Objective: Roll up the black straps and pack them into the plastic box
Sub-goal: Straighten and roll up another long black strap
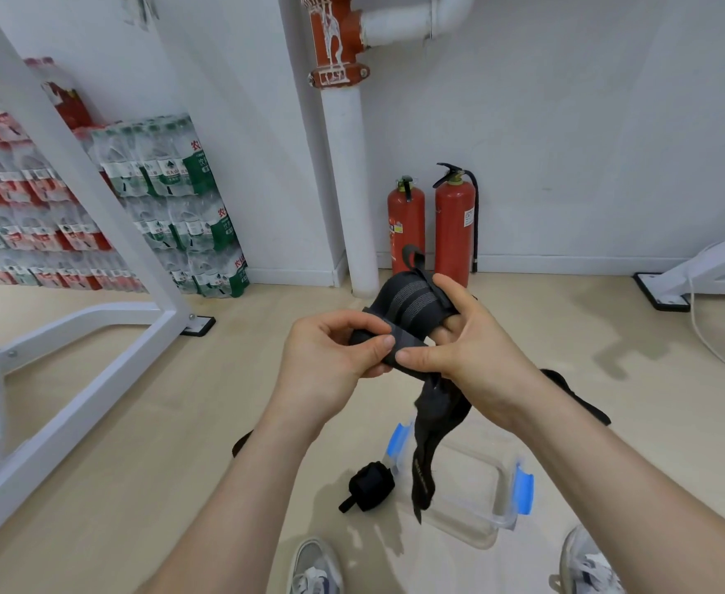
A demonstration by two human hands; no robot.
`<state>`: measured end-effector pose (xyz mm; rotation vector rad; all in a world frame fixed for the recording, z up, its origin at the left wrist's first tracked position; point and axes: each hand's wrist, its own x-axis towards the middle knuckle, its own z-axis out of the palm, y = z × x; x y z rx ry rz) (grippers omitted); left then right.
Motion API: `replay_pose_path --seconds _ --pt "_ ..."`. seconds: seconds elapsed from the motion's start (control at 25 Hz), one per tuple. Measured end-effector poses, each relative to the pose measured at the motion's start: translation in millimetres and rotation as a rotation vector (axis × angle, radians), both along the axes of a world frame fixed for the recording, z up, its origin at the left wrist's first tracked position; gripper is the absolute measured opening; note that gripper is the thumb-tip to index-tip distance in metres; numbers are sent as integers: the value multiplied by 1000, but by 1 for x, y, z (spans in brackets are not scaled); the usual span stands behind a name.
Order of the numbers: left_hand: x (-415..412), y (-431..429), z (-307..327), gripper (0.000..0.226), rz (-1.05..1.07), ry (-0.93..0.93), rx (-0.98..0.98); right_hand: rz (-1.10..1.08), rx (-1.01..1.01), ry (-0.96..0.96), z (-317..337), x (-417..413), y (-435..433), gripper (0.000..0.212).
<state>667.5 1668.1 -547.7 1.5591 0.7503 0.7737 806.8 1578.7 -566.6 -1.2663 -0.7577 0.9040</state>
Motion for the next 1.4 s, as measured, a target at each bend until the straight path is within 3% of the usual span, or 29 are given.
replay_pose_path --seconds 0.16,0.32,0.48,0.8,1.08,1.24,1.4 --pt "-8 3 4 17 -108 -13 -86 62 1 66 2 5 -2 92" --pt "-25 14 7 36 -377 -39 -83 199 58 154 5 7 -6 67" --pt "-23 13 9 30 -345 -89 -25 242 123 198 7 7 -8 56" --pt "-19 13 3 20 -295 -146 -21 143 143 202 7 2 -5 66" --pt "-9 7 3 34 -170 -91 33 37 128 78 6 0 -5 73" --pt "-5 6 4 30 -124 -68 53 39 94 90 6 1 -7 107" --pt "-5 5 1 28 -137 -53 13 46 40 34 8 0 -8 95"
